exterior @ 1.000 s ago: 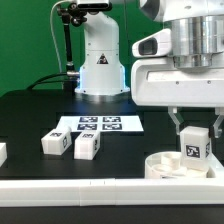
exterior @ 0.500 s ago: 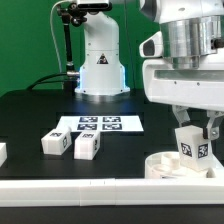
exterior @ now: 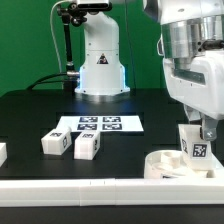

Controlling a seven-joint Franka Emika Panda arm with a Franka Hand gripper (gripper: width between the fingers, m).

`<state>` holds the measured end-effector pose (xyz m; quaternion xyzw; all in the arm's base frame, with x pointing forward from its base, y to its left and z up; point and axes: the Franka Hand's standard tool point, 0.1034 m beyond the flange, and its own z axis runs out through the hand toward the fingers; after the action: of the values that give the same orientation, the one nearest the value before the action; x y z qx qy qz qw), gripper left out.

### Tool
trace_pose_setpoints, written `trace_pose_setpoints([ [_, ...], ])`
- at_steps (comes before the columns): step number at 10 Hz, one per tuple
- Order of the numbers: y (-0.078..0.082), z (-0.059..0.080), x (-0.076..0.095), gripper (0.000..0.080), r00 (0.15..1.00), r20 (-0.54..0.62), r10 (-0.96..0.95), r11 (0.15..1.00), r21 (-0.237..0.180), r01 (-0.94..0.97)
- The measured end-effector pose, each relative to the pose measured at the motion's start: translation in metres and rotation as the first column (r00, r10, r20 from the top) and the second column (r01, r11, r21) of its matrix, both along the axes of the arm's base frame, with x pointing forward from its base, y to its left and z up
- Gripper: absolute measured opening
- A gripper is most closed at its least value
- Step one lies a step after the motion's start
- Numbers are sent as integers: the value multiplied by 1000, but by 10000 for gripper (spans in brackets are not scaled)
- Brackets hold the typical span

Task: Assemble stool

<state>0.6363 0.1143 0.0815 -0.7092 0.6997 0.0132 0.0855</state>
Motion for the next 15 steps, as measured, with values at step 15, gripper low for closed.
trace_pose_setpoints([
  [15, 2, 21, 6, 649, 952, 46, 303, 953, -3, -303],
])
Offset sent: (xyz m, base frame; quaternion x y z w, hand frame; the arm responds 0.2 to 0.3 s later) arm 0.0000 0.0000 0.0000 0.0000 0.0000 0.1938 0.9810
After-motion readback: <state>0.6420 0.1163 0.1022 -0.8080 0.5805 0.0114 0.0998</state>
